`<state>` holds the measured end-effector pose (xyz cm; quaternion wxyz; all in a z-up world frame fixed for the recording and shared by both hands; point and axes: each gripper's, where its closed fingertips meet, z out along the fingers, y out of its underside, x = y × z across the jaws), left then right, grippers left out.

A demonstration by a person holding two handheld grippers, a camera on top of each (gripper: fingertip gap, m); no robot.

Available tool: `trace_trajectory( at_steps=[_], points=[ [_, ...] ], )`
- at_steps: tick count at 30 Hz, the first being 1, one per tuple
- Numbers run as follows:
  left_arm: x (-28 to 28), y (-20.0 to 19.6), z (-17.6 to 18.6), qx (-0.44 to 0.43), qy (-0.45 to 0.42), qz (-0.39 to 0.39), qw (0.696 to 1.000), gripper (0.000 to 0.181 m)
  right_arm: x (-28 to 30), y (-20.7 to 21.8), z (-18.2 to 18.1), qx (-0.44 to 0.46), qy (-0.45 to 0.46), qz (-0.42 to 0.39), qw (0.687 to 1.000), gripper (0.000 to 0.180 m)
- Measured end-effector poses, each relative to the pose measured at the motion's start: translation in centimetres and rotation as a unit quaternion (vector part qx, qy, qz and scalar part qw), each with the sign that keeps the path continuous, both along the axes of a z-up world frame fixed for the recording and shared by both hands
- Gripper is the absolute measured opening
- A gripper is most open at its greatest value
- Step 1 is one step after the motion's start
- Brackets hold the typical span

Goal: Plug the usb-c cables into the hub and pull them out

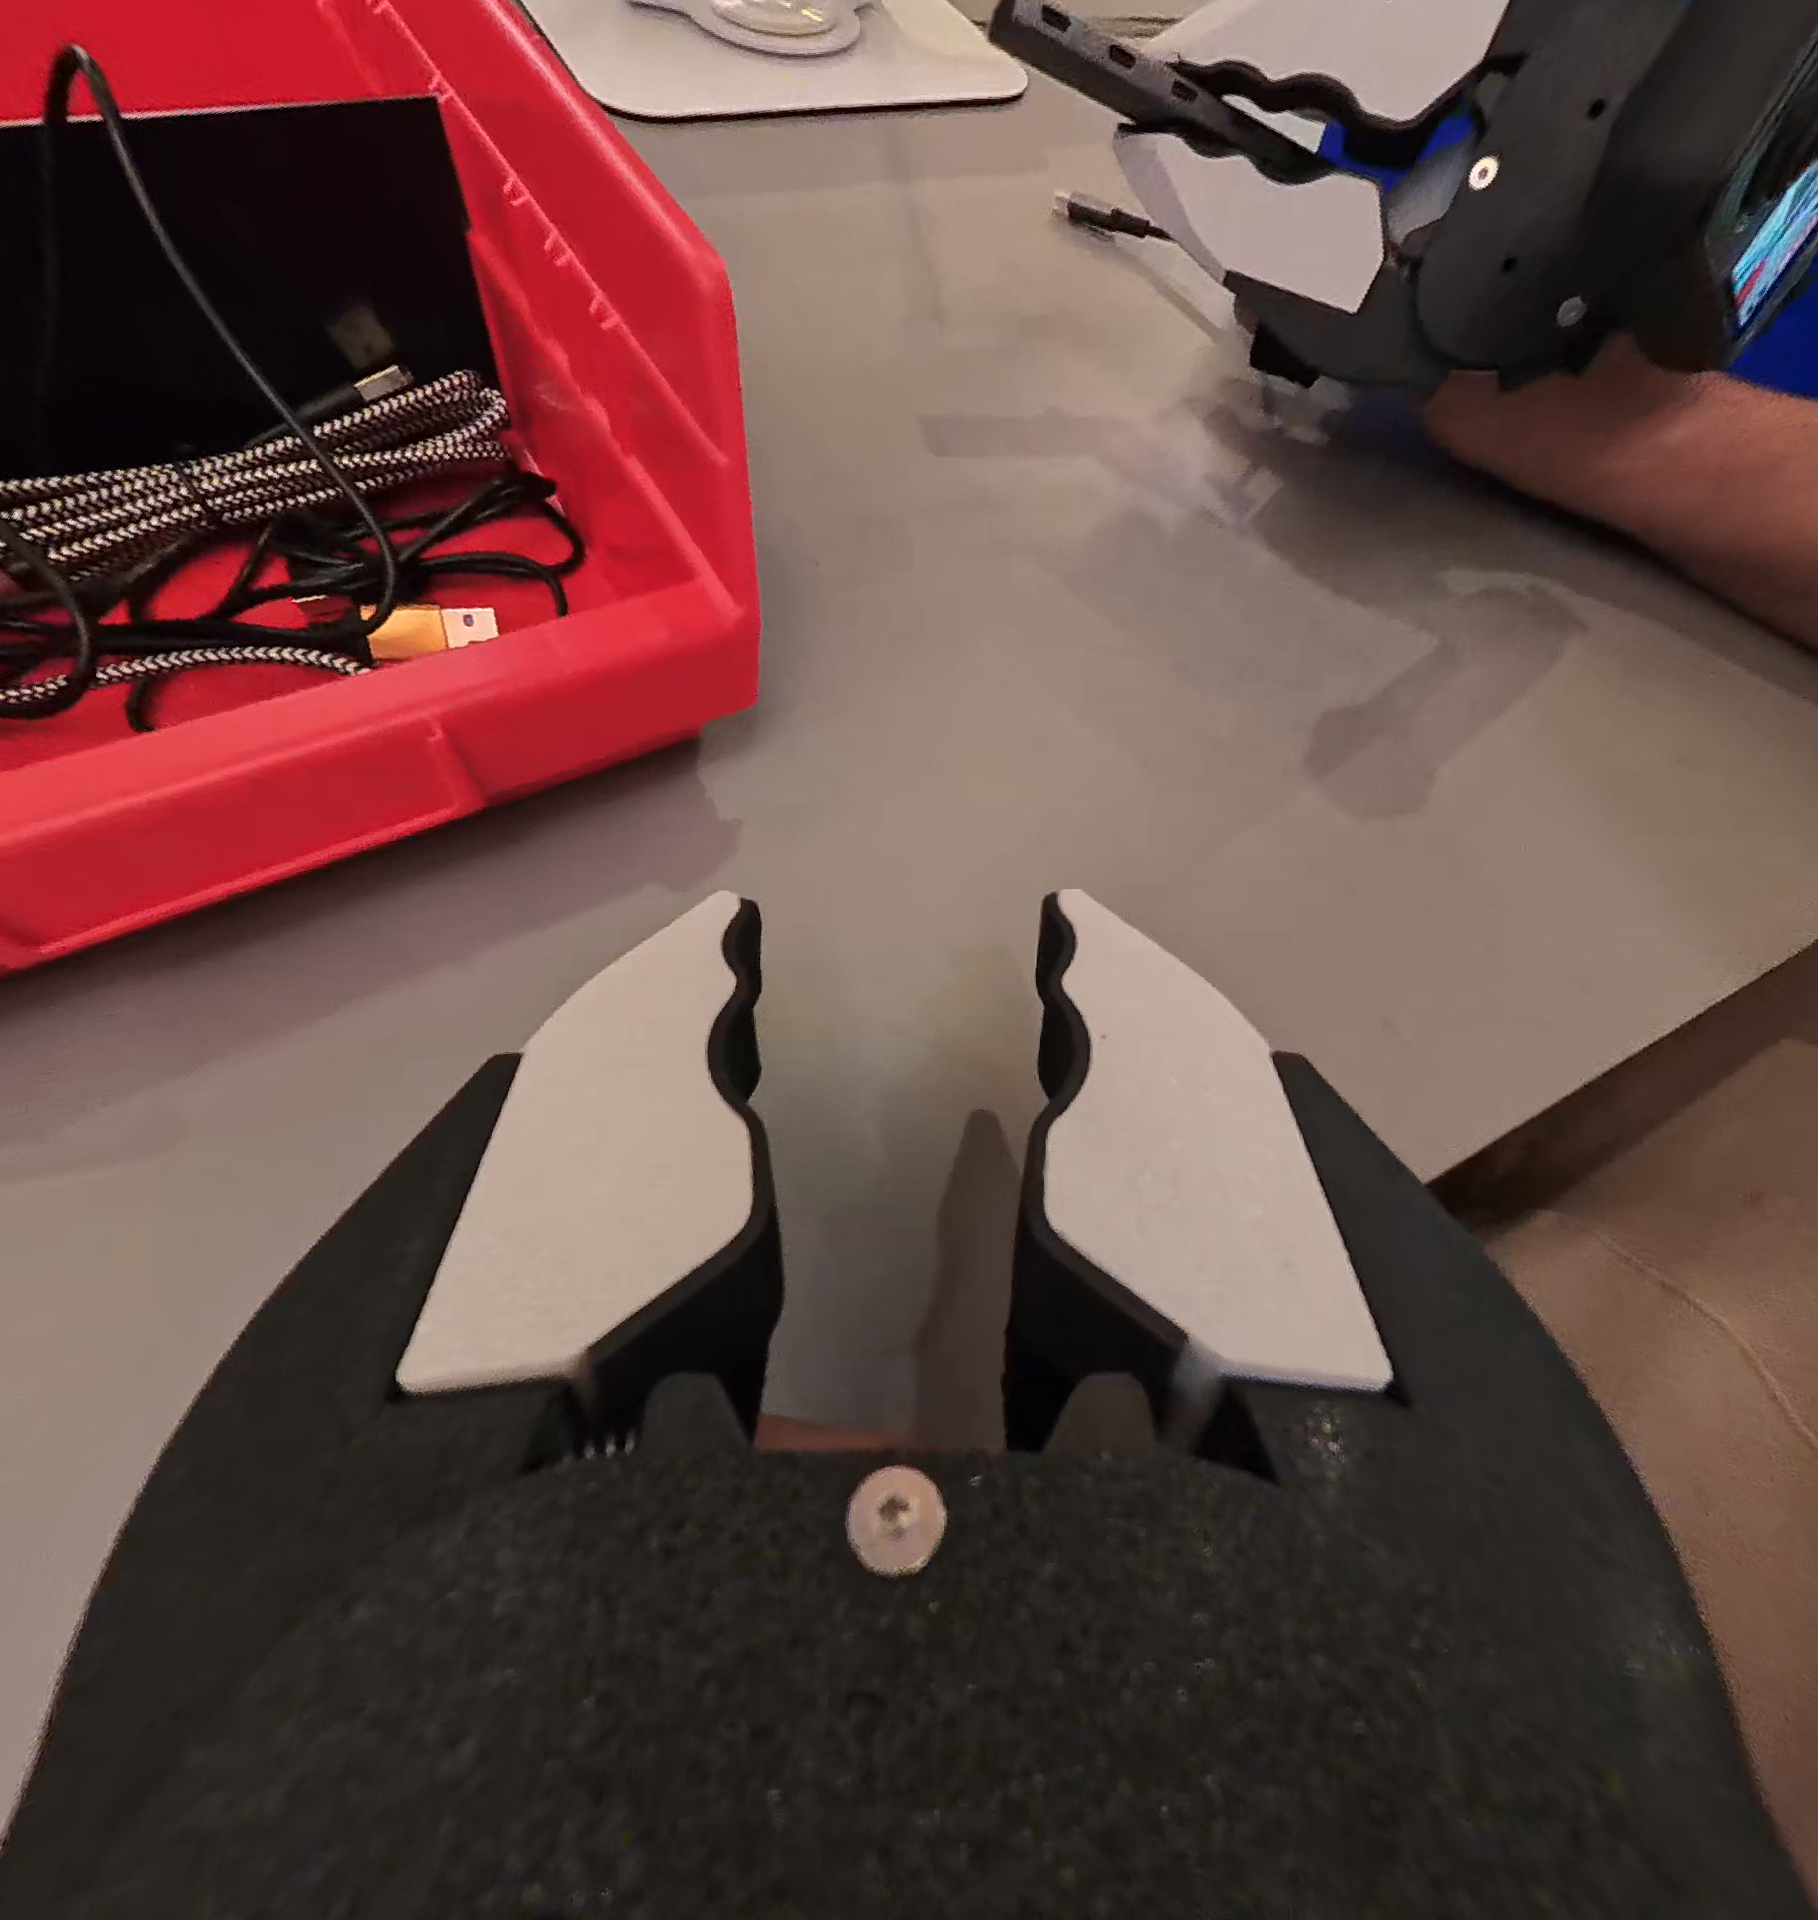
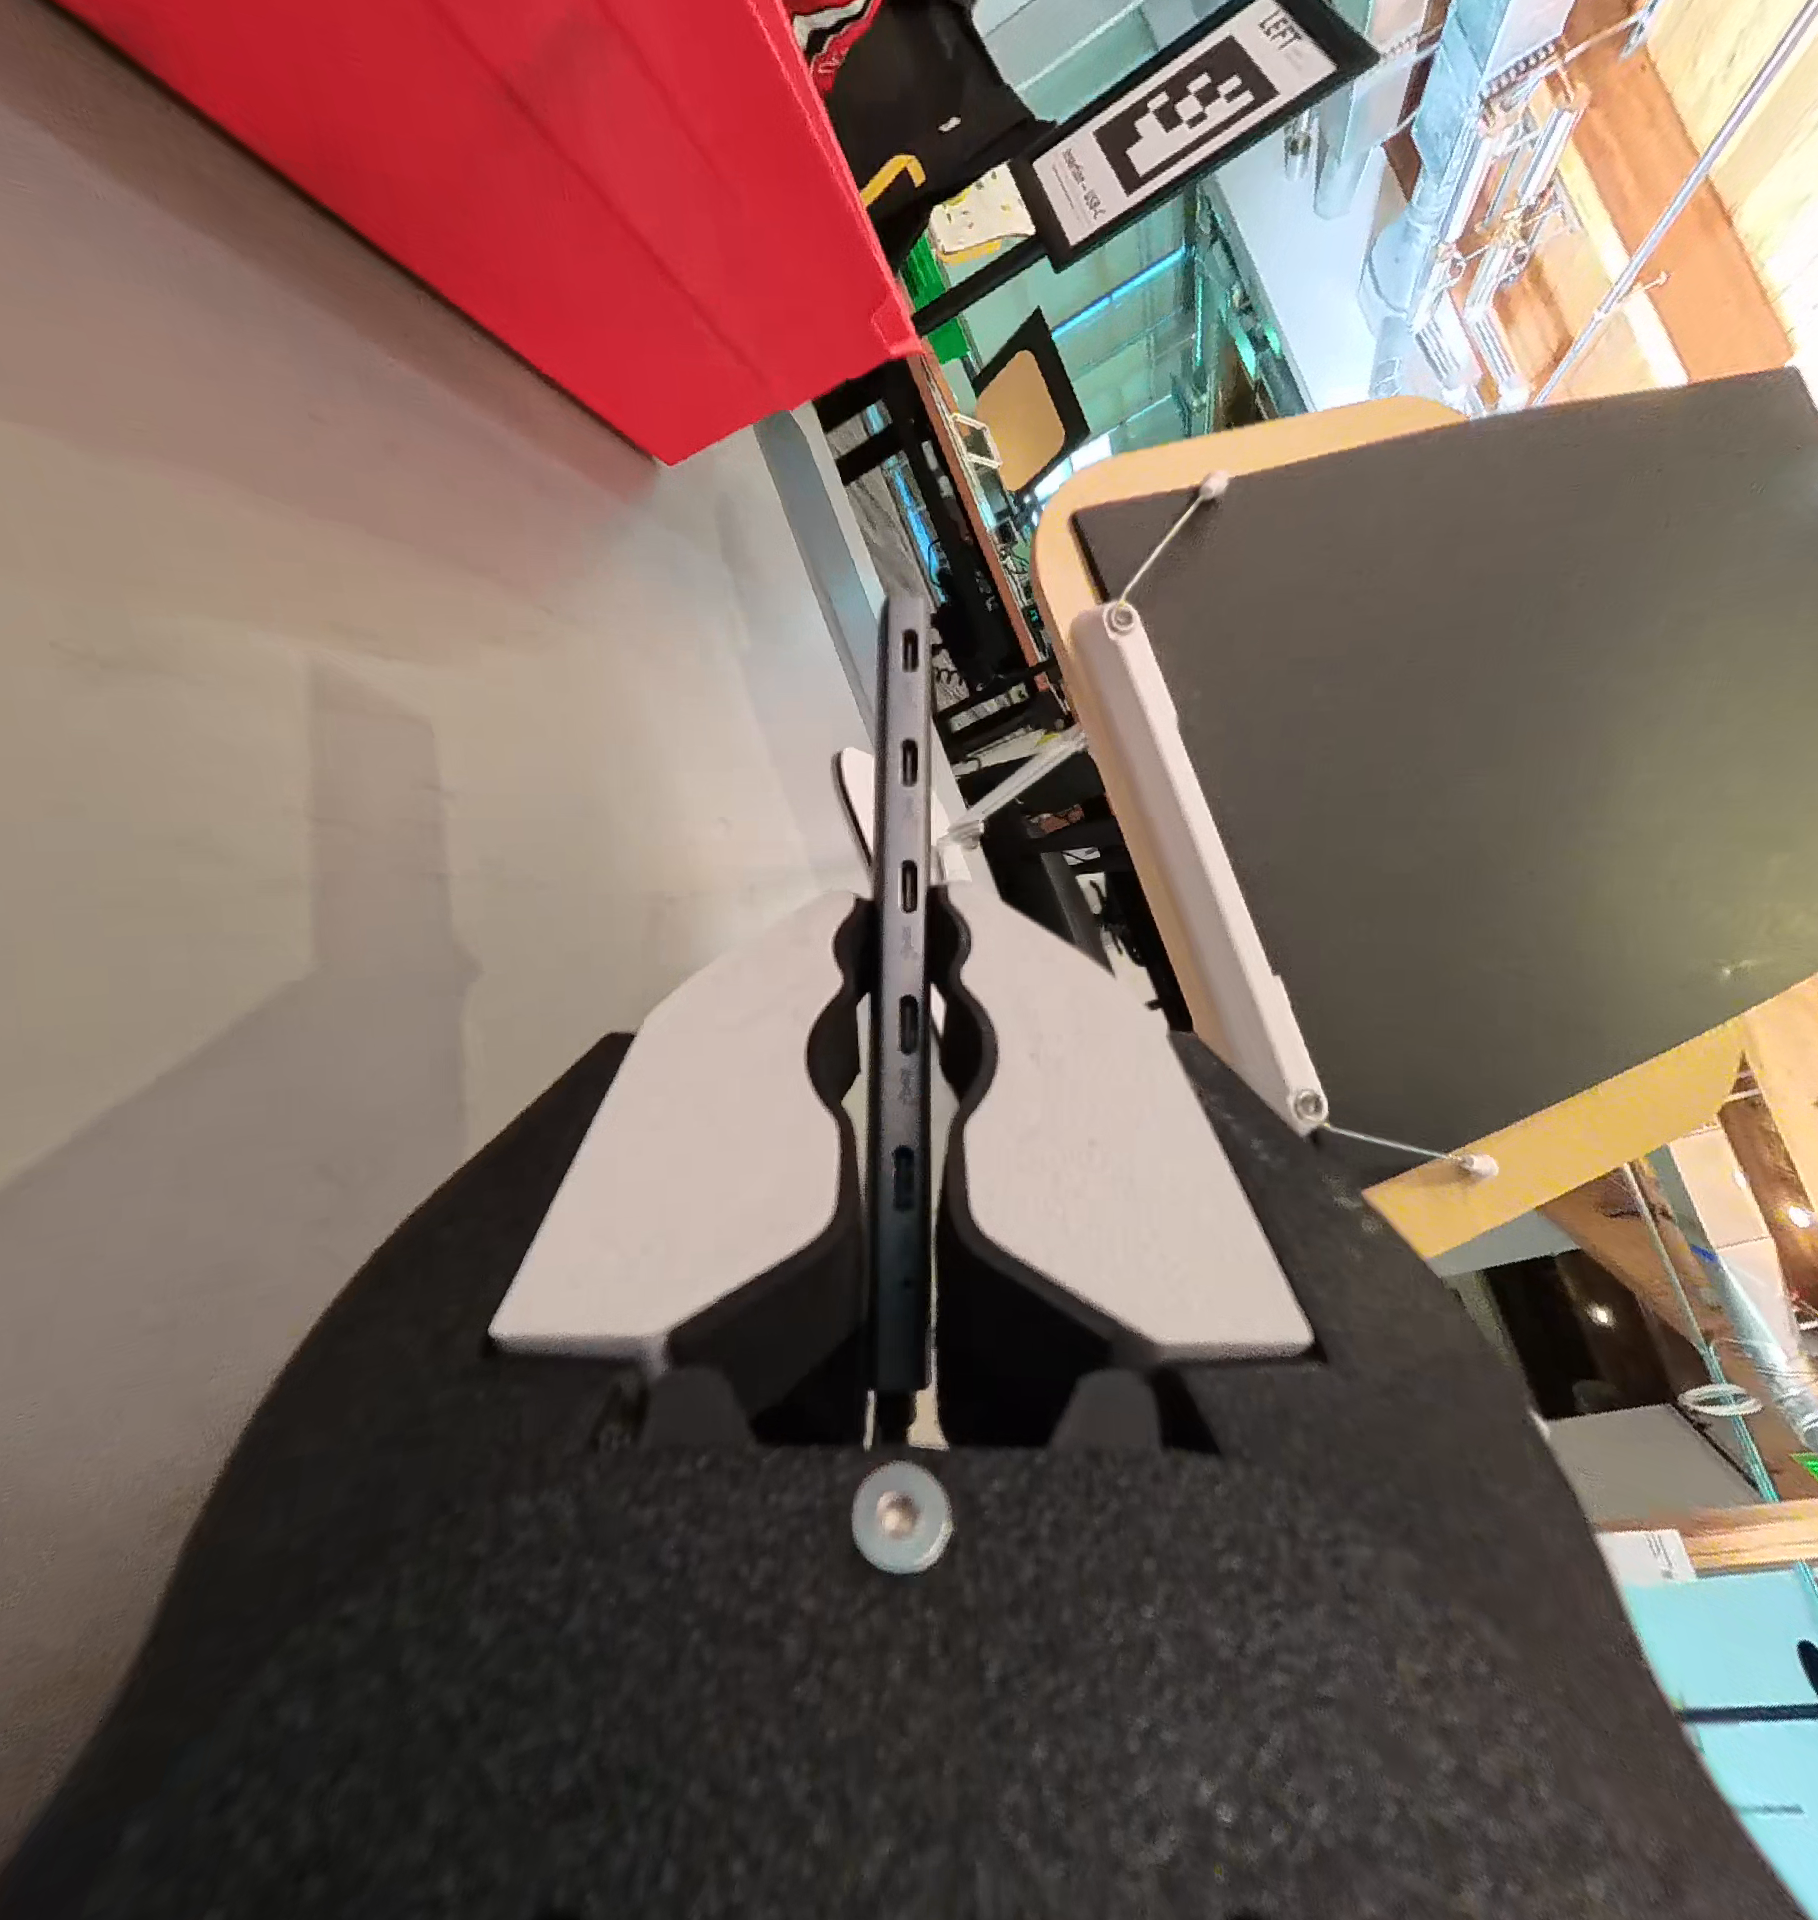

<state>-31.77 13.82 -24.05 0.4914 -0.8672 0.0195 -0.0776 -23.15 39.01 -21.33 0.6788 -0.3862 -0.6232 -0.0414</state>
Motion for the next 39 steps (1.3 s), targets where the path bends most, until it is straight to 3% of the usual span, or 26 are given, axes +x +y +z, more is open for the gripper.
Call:
trace_trajectory(
  at_steps=[5, 9, 13, 16, 17, 18, 23, 27, 30, 33, 37, 39],
  points=[
    [-3.1, 0.8, 0.7, -0.013, -0.007, 0.041, 0.999, 0.041, 0.2, 0.2, -0.1, -0.008, 0.000, 0.000, 1.000, 0.009],
    [-9.9, 3.1, 2.9, -0.058, 0.019, 0.085, 0.994, 0.051, -0.1, -0.2, -0.4, -0.005, -0.009, 0.007, 1.000, 0.009],
    [-13.9, 6.5, 1.5, -0.155, 0.058, 0.087, 0.982, 0.058, -0.1, -0.4, -0.5, -0.006, -0.012, 0.012, 1.000, 0.009],
    [-13.8, 7.3, -1.0, -0.229, 0.050, 0.063, 0.970, 0.052, 0.1, -0.2, -0.4, -0.007, -0.011, 0.008, 1.000, 0.009],
    [-13.6, 7.6, -0.7, -0.222, 0.040, 0.062, 0.972, 0.039, 0.3, -0.1, -0.3, -0.008, -0.010, 0.007, 1.000, 0.009],
    [-13.6, 7.8, 0.1, -0.205, 0.048, 0.060, 0.976, 0.005, 0.5, -0.1, -0.2, -0.010, -0.008, 0.006, 1.000, 0.009],
    [-15.1, 6.7, 5.0, -0.140, 0.139, 0.096, 0.976, 0.002, 0.9, 0.3, 0.4, -0.016, 0.006, 0.001, 1.000, 0.009],
    [-13.5, 5.7, 13.9, 0.010, 0.204, 0.104, 0.973, 0.001, 1.0, 0.3, 0.6, -0.017, 0.009, 0.000, 1.000, 0.009],
    [-8.7, 4.7, 21.4, 0.147, 0.271, 0.064, 0.949, 0.002, 1.0, 0.1, 0.8, -0.011, 0.010, 0.000, 1.000, 0.009],
    [-1.8, 3.3, 25.6, 0.256, 0.267, -0.007, 0.929, 0.002, 1.3, 0.0, 1.2, -0.021, 0.024, 0.000, 1.000, 0.009],
    [5.6, -0.1, 29.0, 0.409, 0.286, -0.041, 0.866, 0.002, 2.4, 1.1, 2.2, -0.079, 0.078, -0.009, 0.994, 0.009],
    [9.0, -0.6, 27.6, 0.414, 0.254, -0.089, 0.870, 0.002, 3.0, 1.8, 2.4, -0.093, 0.090, -0.015, 0.991, 0.009]
  ],
)
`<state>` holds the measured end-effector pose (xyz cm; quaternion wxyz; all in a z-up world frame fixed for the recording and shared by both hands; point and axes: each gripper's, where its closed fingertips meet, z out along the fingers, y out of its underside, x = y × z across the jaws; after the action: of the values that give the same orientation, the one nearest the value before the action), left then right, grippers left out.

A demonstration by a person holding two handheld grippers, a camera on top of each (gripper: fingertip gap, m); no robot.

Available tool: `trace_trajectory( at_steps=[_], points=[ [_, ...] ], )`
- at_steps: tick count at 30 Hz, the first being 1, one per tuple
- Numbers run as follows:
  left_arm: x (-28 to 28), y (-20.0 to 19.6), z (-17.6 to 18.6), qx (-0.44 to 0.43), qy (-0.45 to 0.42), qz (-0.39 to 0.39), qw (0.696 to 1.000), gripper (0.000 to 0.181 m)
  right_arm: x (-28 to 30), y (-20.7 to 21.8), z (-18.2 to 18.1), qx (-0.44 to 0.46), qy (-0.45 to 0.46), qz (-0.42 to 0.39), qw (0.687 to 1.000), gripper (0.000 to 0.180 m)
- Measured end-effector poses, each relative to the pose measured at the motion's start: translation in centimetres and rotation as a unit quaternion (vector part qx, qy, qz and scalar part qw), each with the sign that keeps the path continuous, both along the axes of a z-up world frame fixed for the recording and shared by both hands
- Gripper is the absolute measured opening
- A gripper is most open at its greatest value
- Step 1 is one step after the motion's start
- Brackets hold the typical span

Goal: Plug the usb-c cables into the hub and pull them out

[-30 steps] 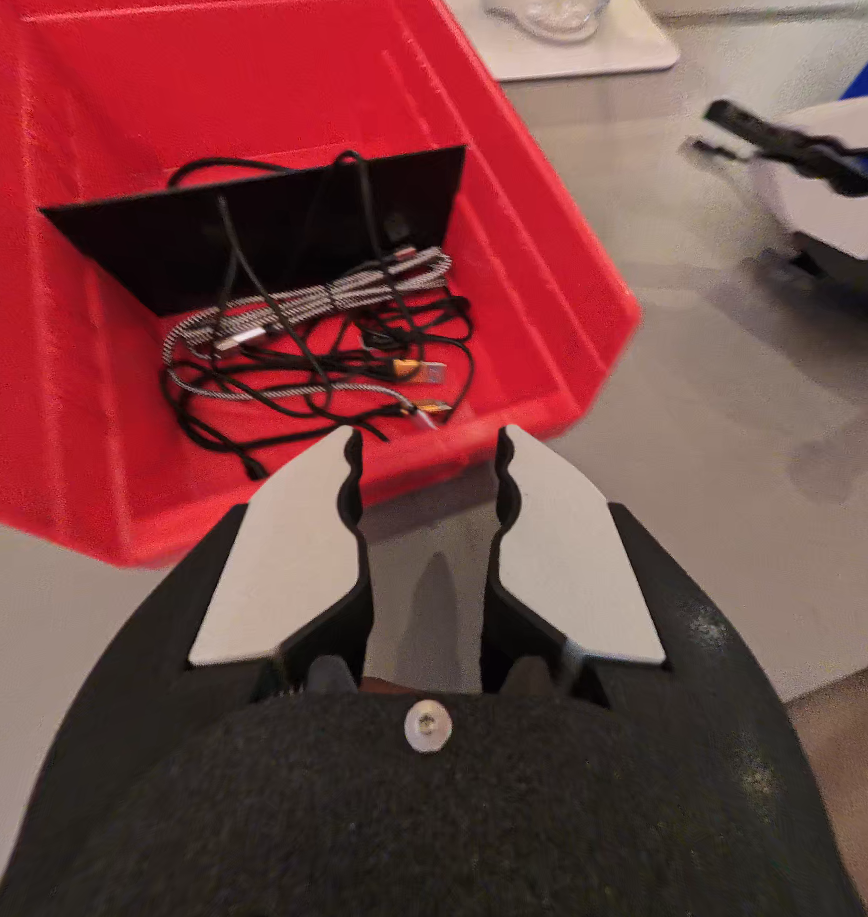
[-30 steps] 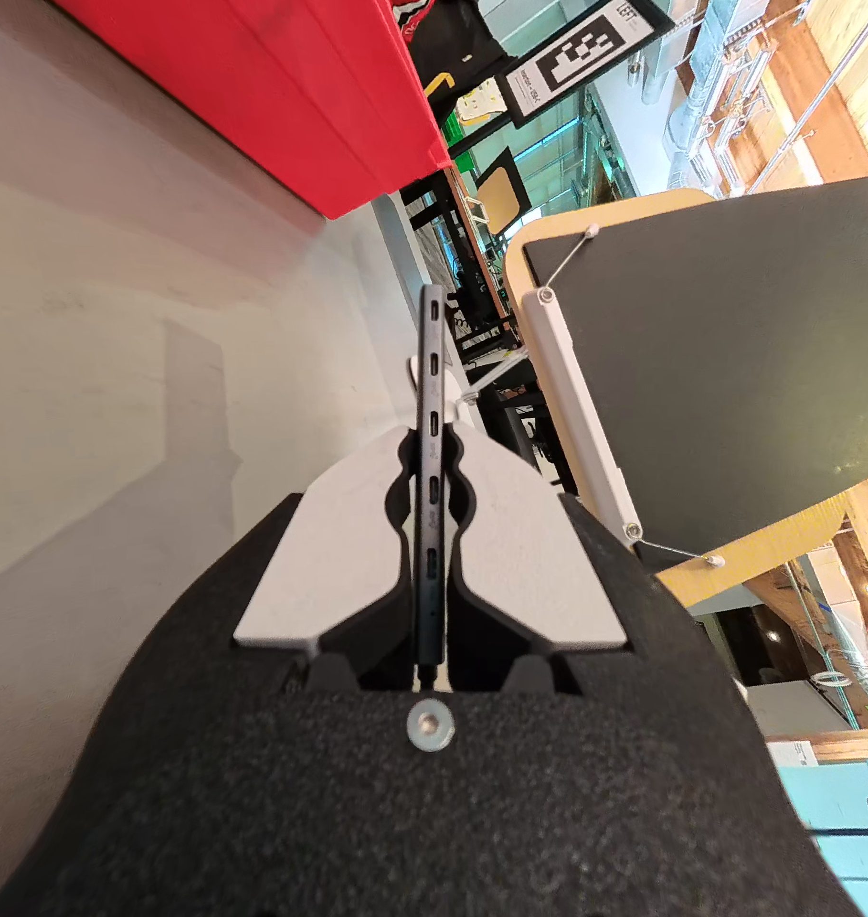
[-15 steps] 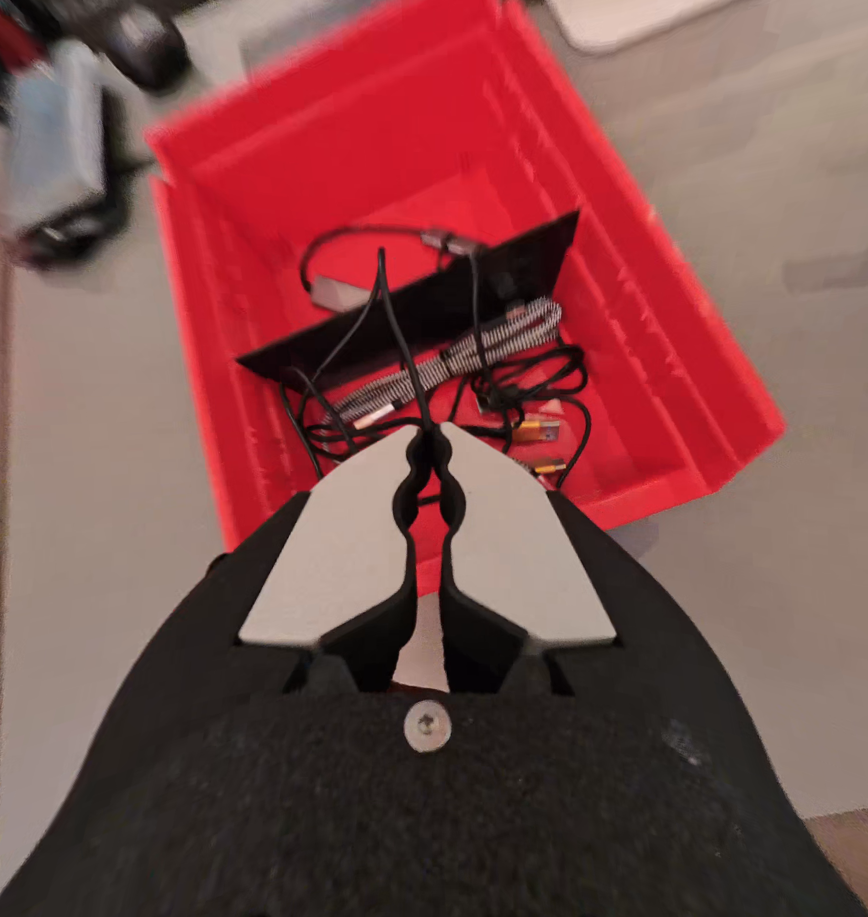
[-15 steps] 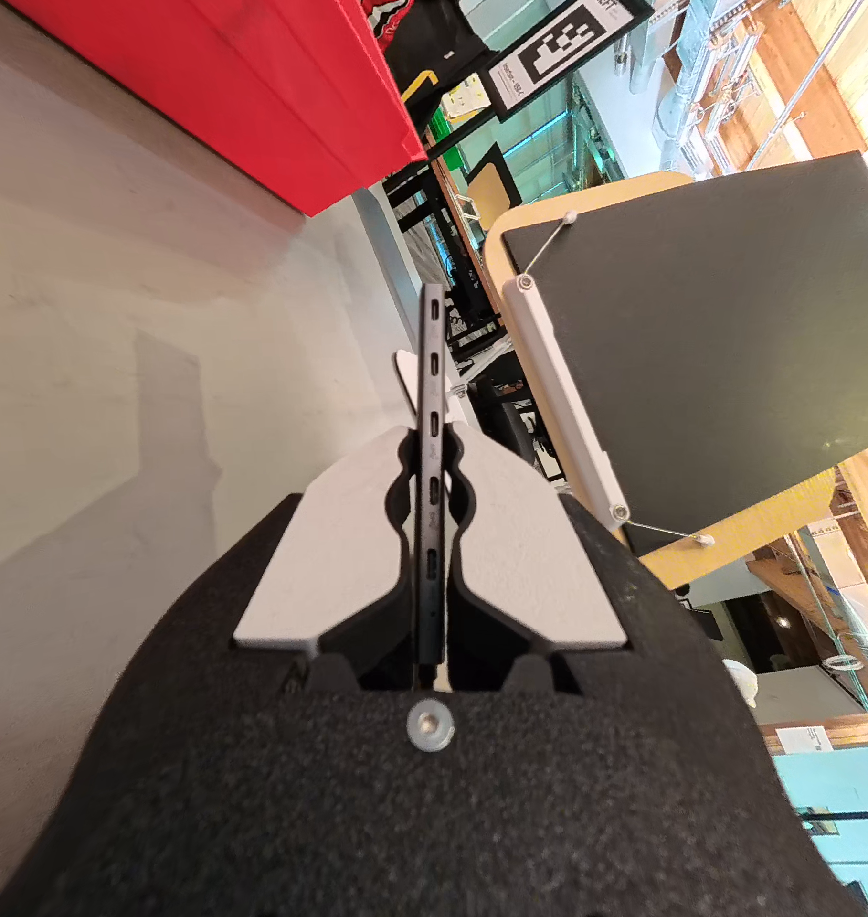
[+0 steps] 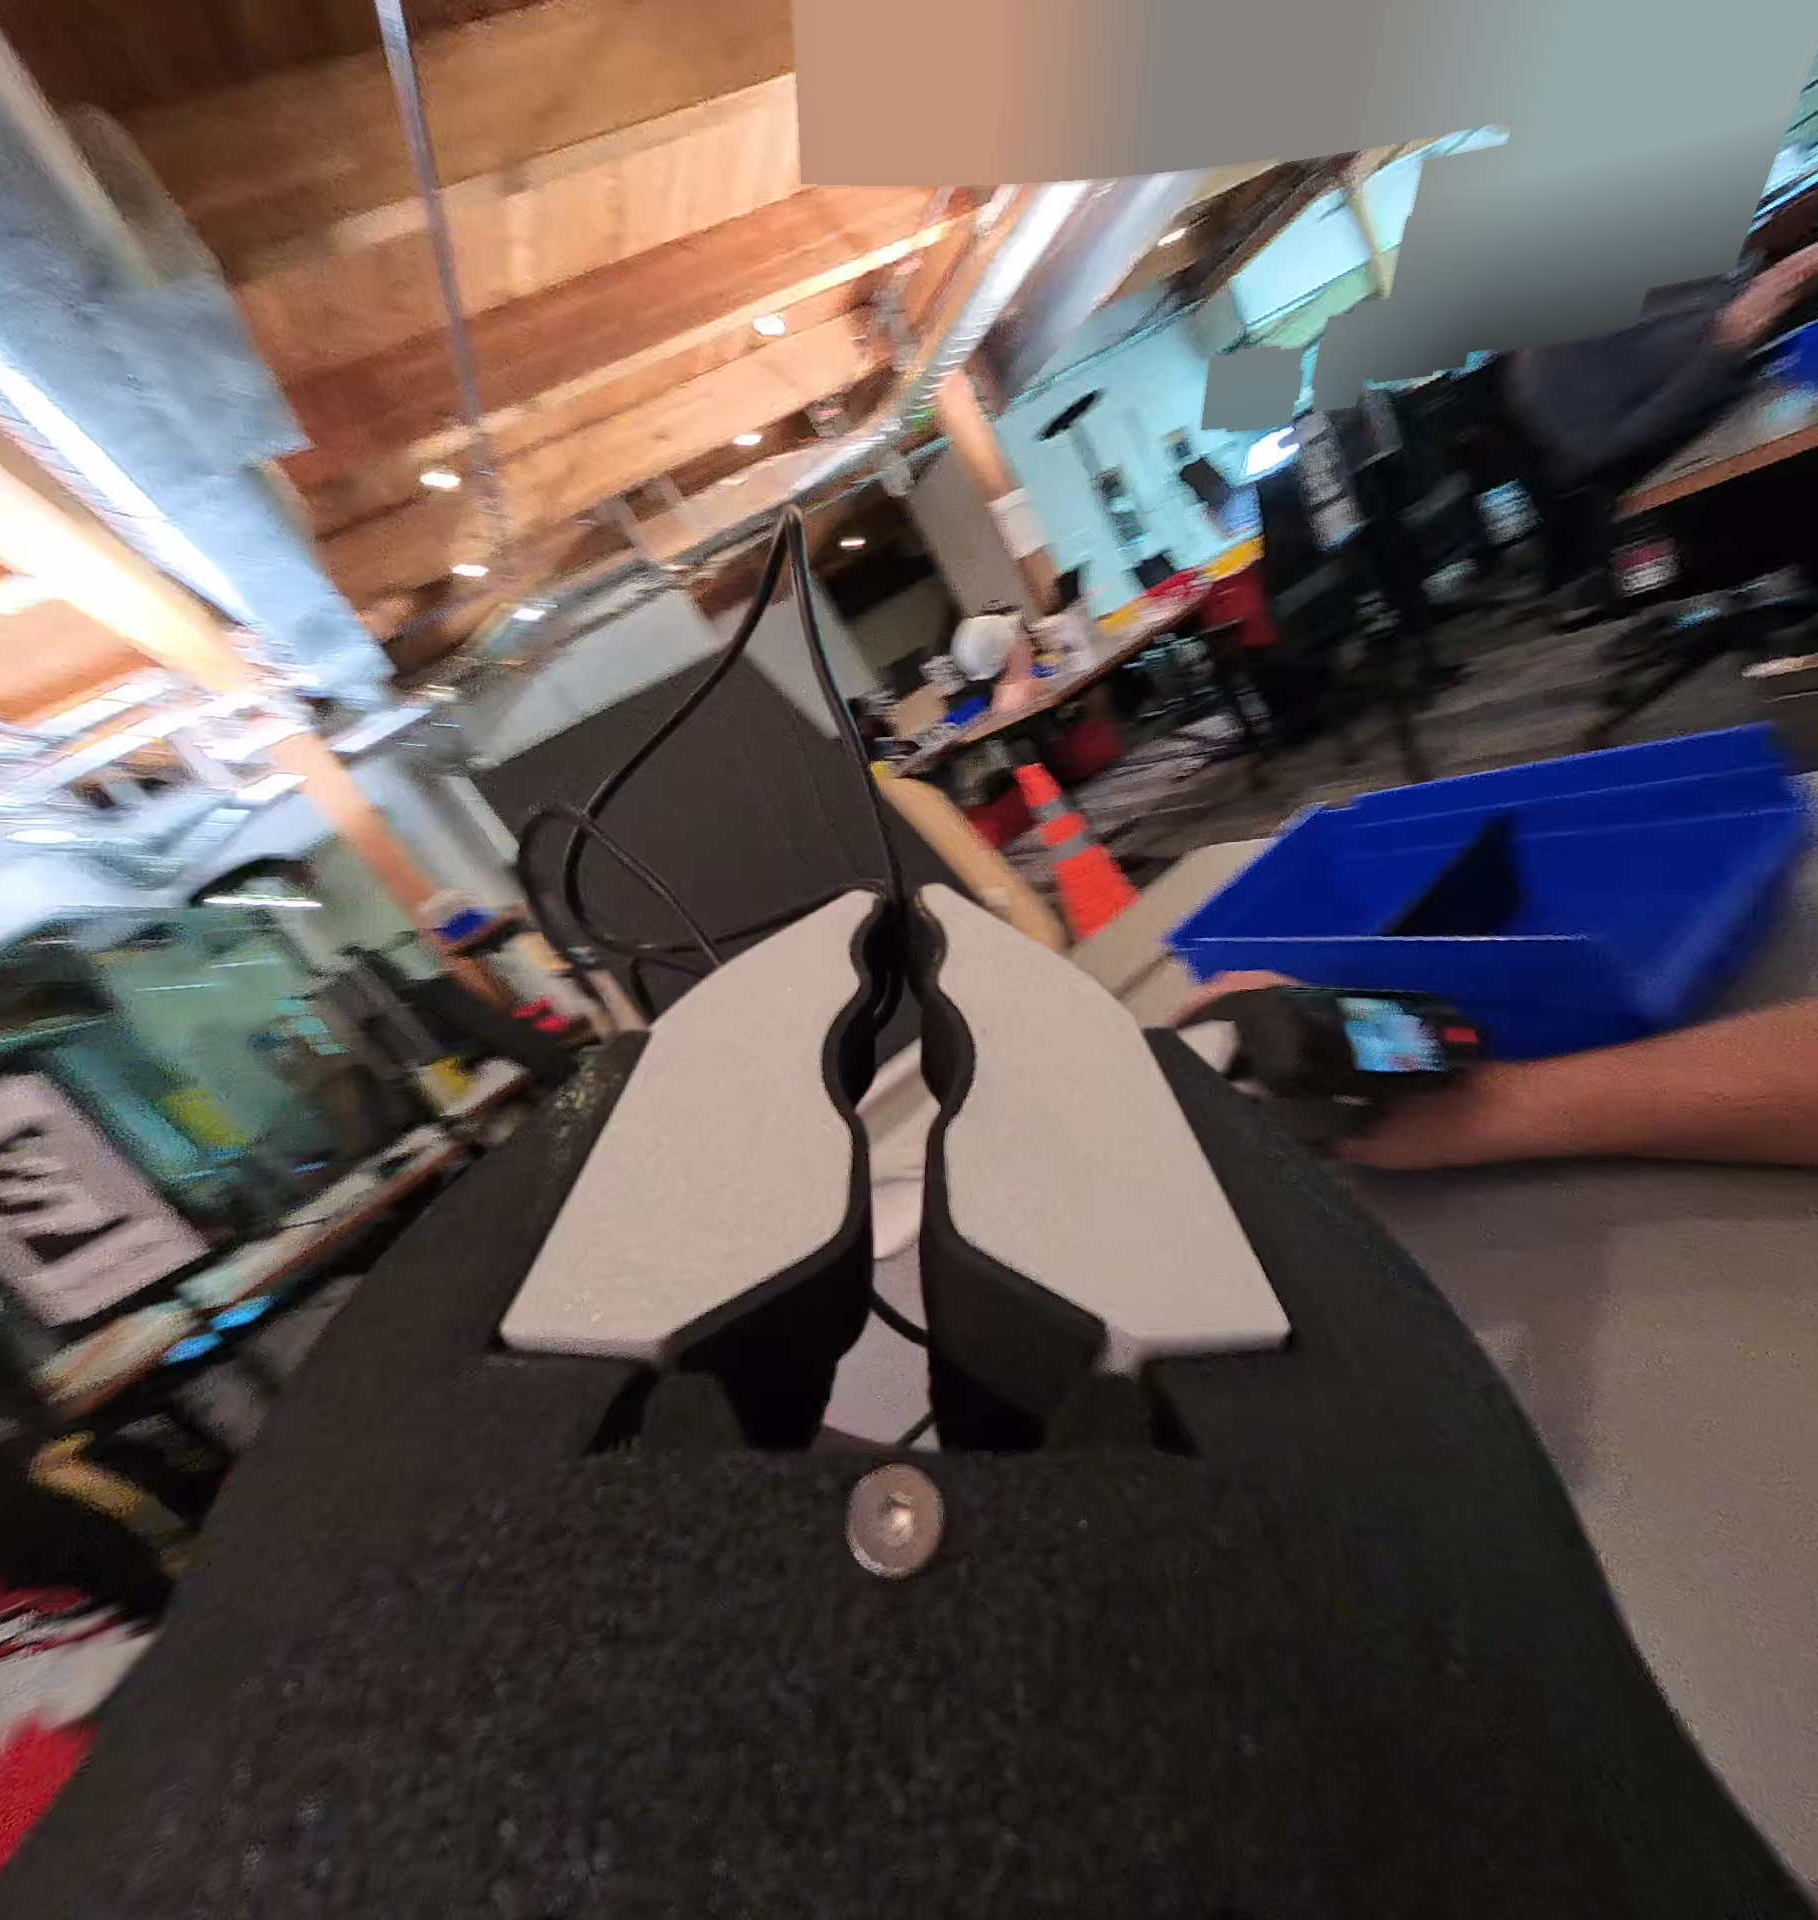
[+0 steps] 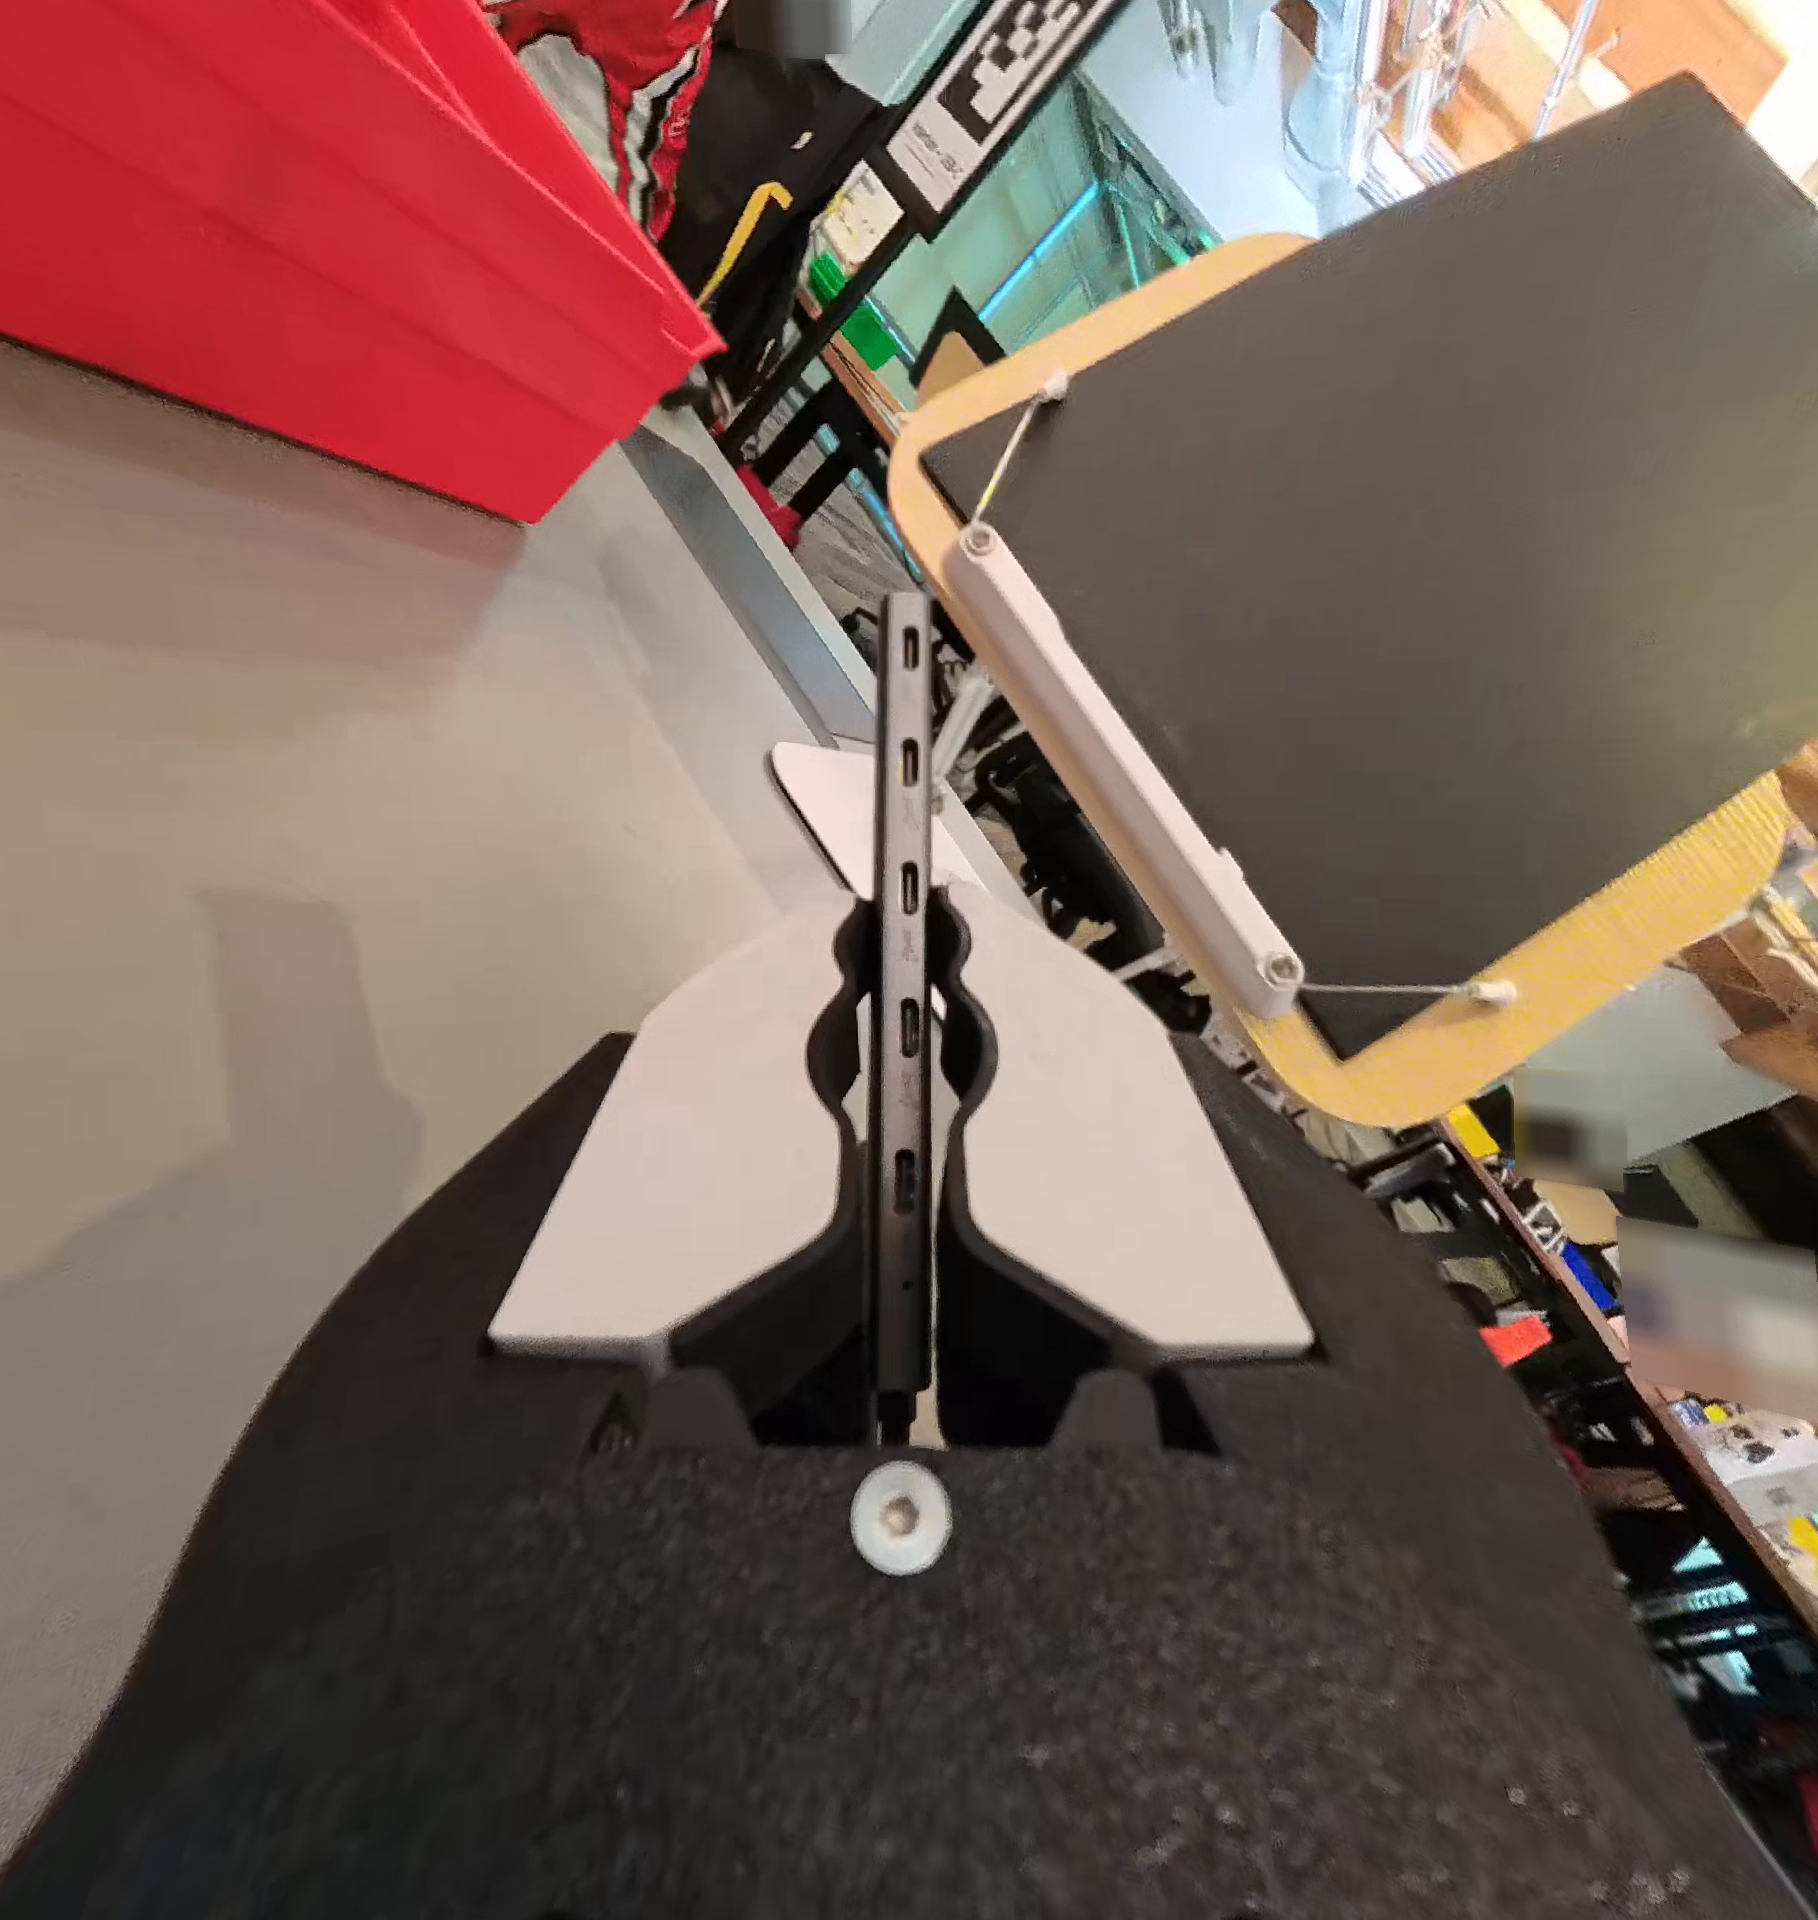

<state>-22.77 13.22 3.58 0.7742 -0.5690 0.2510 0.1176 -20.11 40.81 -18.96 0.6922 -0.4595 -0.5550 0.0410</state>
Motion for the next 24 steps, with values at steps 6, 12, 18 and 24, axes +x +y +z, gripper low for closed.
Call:
trace_trajectory(
  at_steps=[6, 12, 18, 24],
  points=[
    [3.1, 4.3, -12.3, -0.181, -0.009, -0.037, 0.983, 0.002, 0.1, 0.2, 0.0, -0.007, 0.003, -0.004, 1.000, 0.009],
    [1.1, 6.8, -15.4, -0.215, -0.063, -0.016, 0.974, 0.002, -0.2, -0.3, 0.1, 0.007, -0.003, 0.000, 1.000, 0.009],
    [0.2, 7.9, -11.2, -0.167, 0.016, 0.026, 0.985, 0.002, -0.2, 0.1, -0.2, -0.009, -0.001, 0.001, 1.000, 0.009],
    [2.8, 7.1, -1.2, -0.103, -0.020, -0.050, 0.993, 0.001, 0.0, 0.2, -0.1, -0.006, 0.000, -0.003, 1.000, 0.009]
  ],
)
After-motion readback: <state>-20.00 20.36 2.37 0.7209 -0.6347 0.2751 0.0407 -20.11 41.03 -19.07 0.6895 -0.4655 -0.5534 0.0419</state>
